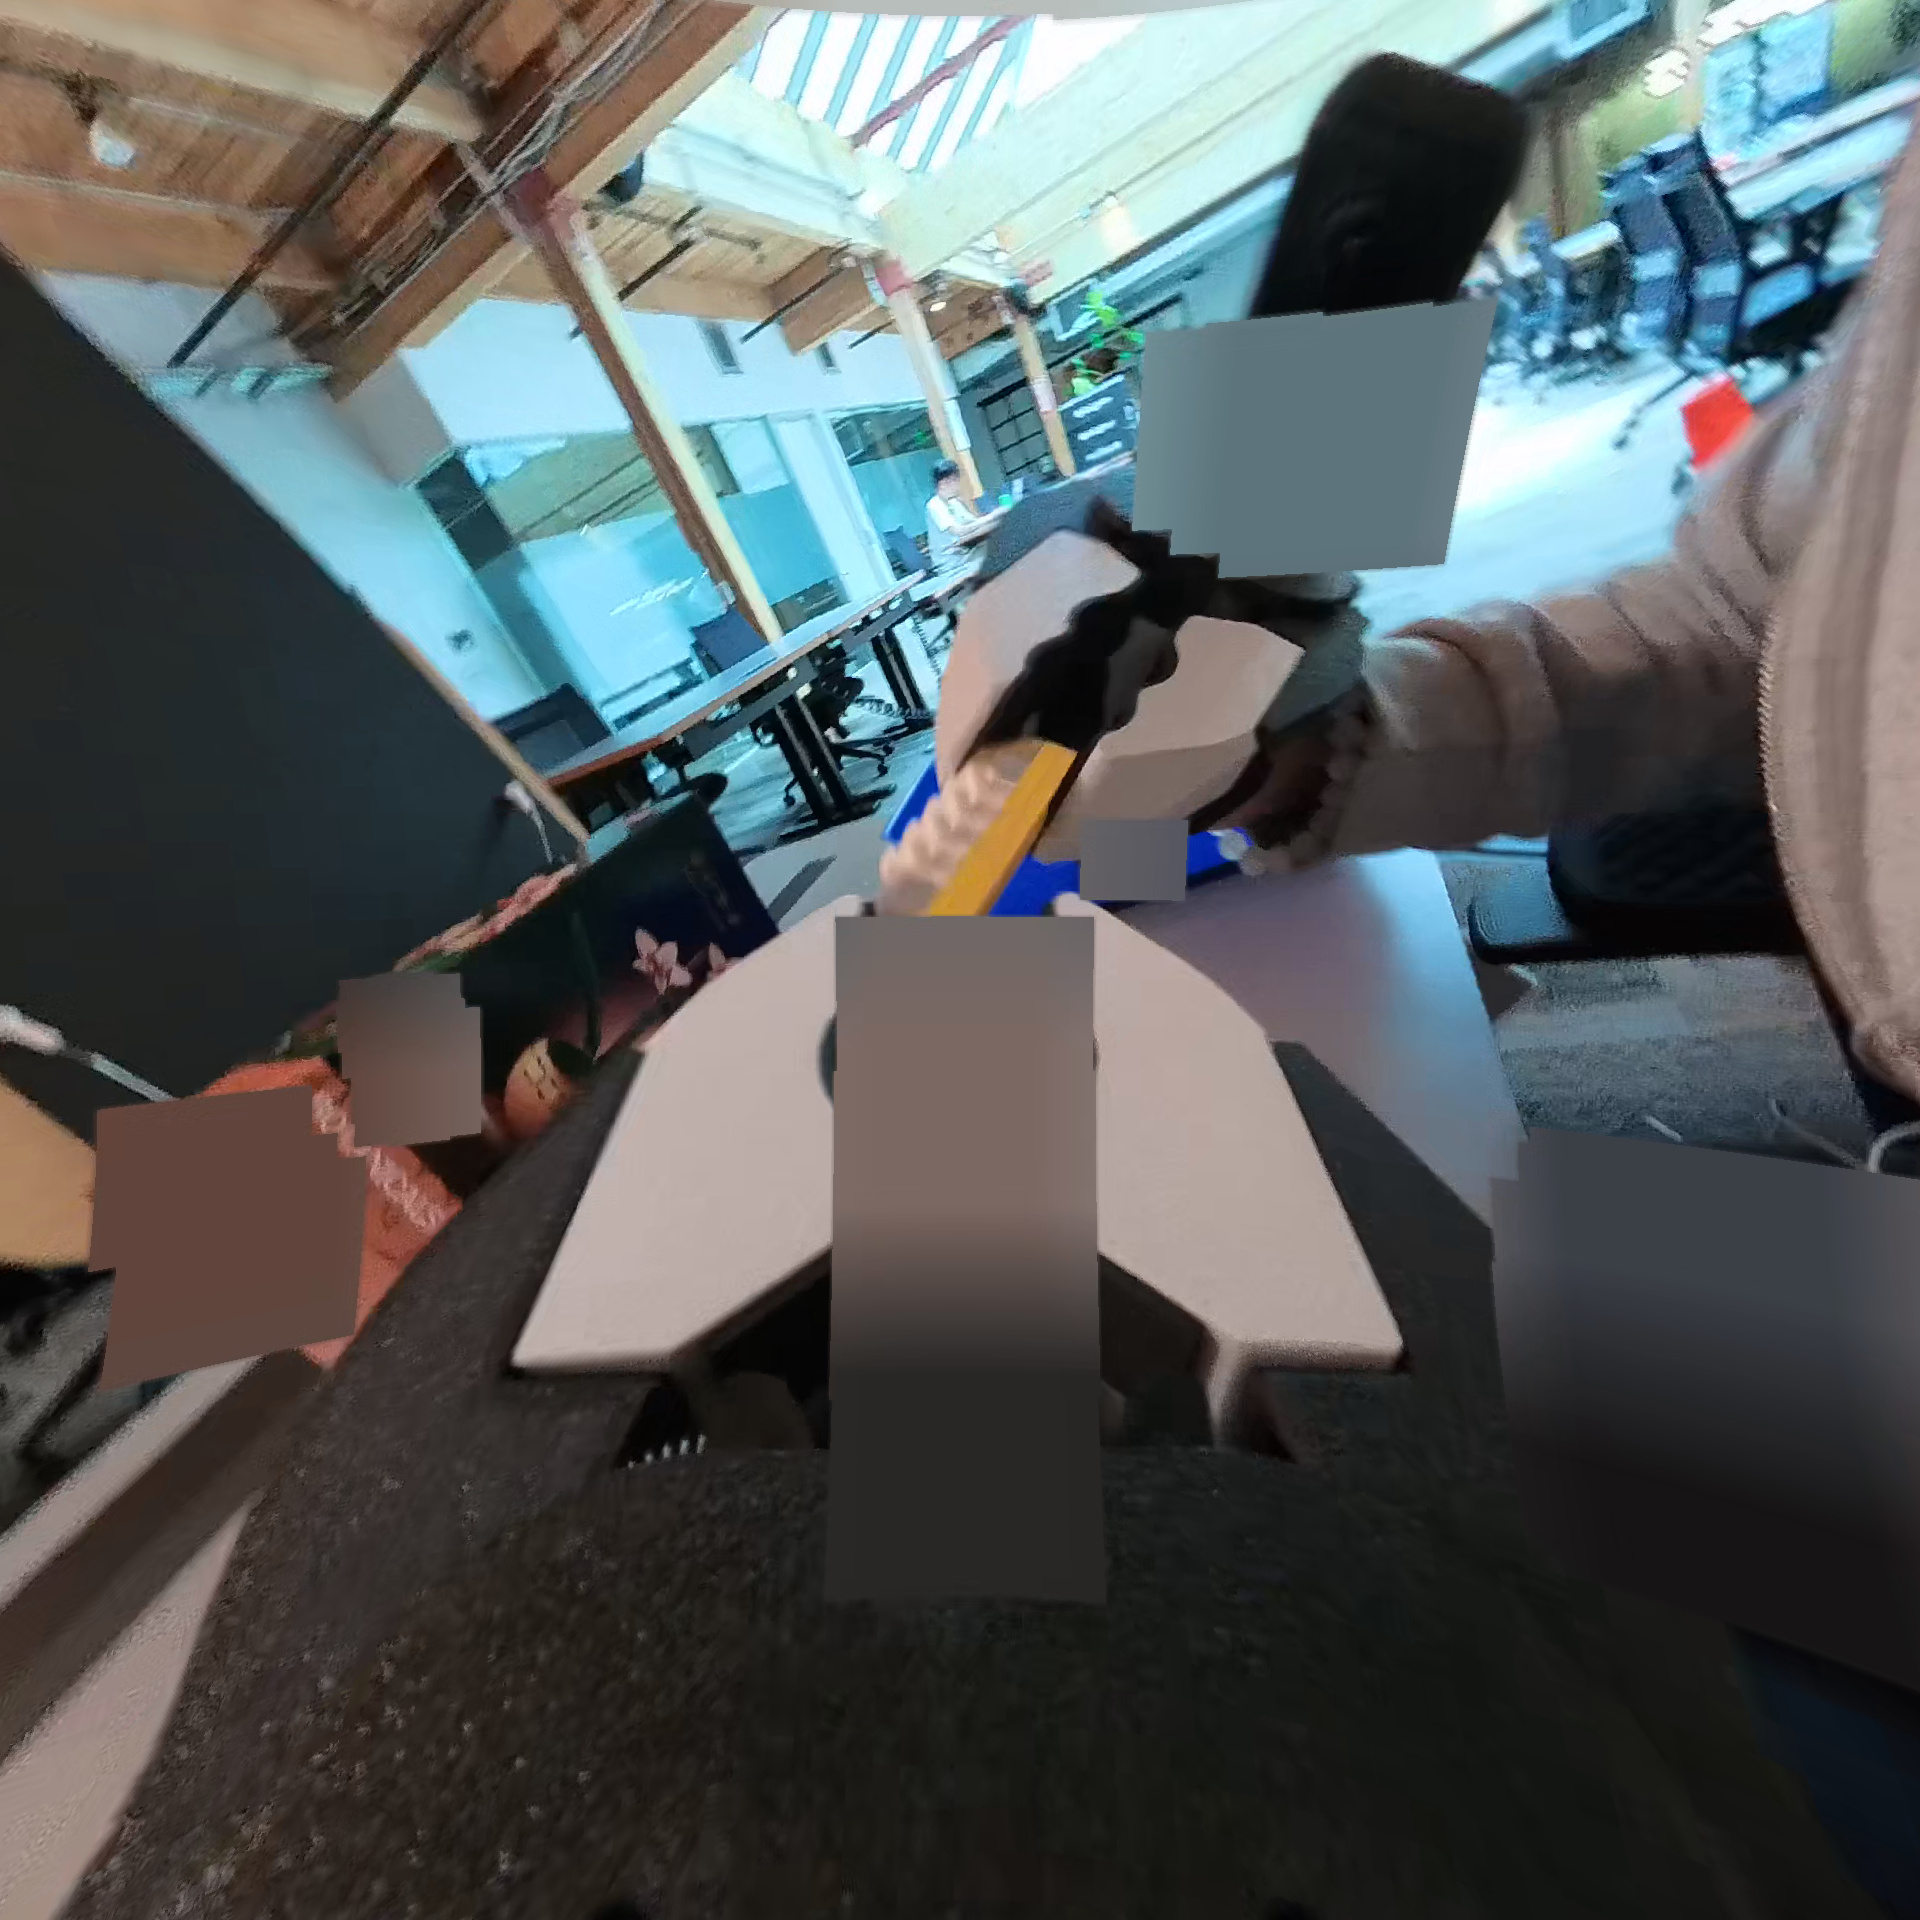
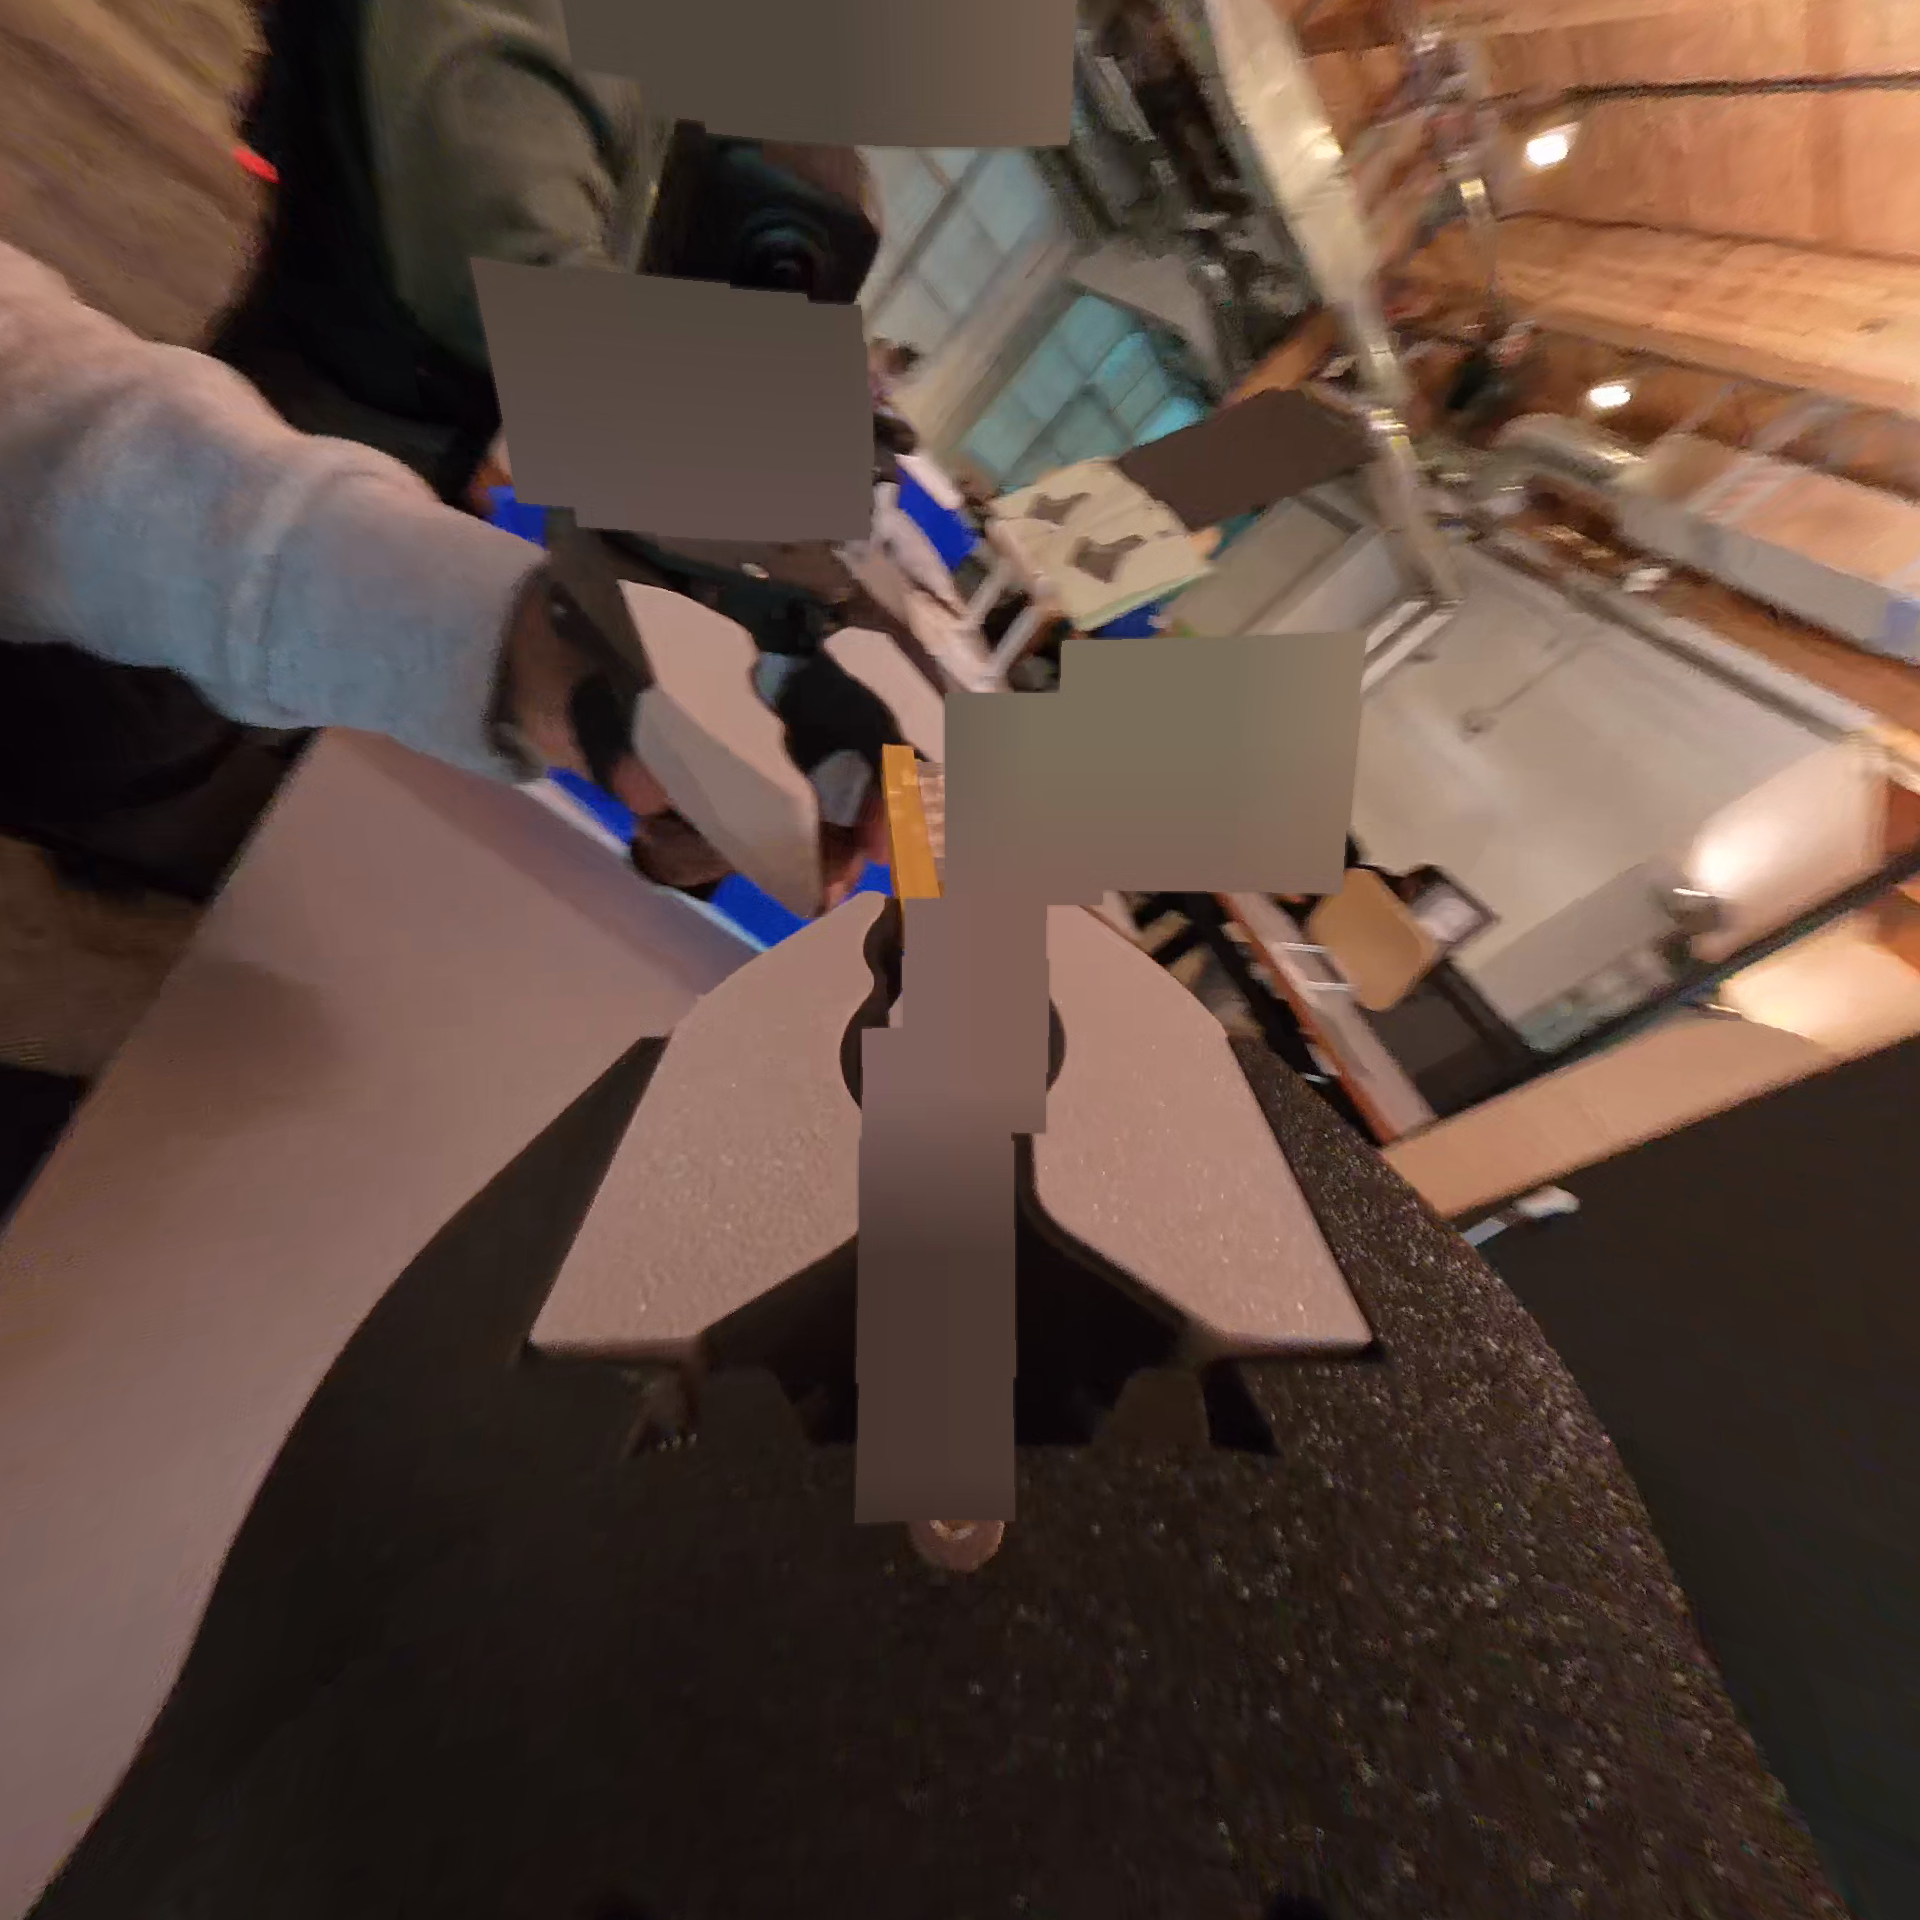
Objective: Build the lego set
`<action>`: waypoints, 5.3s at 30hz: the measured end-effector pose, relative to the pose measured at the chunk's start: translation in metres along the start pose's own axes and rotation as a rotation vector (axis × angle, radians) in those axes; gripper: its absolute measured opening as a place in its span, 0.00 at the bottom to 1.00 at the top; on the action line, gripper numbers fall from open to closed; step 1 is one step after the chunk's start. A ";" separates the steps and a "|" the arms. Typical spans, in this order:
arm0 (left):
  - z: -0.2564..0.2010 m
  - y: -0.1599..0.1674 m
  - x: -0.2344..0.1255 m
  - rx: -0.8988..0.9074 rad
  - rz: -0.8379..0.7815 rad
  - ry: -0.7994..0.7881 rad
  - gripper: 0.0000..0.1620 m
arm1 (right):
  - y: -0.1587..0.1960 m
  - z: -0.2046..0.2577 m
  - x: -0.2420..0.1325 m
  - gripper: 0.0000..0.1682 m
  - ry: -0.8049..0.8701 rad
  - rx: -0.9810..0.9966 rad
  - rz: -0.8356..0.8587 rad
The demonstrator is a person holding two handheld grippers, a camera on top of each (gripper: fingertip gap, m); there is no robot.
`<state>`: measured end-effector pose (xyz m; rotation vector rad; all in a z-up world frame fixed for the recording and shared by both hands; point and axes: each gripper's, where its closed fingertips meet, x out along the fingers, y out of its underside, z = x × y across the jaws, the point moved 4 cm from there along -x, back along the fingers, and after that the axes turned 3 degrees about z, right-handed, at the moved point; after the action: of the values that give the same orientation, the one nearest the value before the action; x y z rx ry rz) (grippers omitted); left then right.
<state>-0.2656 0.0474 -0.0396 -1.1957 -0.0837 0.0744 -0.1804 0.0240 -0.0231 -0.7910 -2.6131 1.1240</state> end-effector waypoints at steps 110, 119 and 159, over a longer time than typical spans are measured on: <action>-0.009 0.074 -0.061 -0.595 0.040 0.030 0.07 | 0.087 0.107 0.049 0.04 -1.321 -0.591 0.294; -0.026 0.076 -0.081 -0.543 0.099 -0.001 0.07 | 0.107 0.133 0.067 0.04 -1.604 -0.753 0.019; -0.018 0.087 -0.067 -0.400 0.089 -0.248 0.07 | 0.100 0.160 0.041 0.16 0.073 1.015 0.796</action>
<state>-0.3318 0.0553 -0.1293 -1.5855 -0.2729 0.2954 -0.2339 0.0040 -0.2078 -1.5093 -1.2549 2.2144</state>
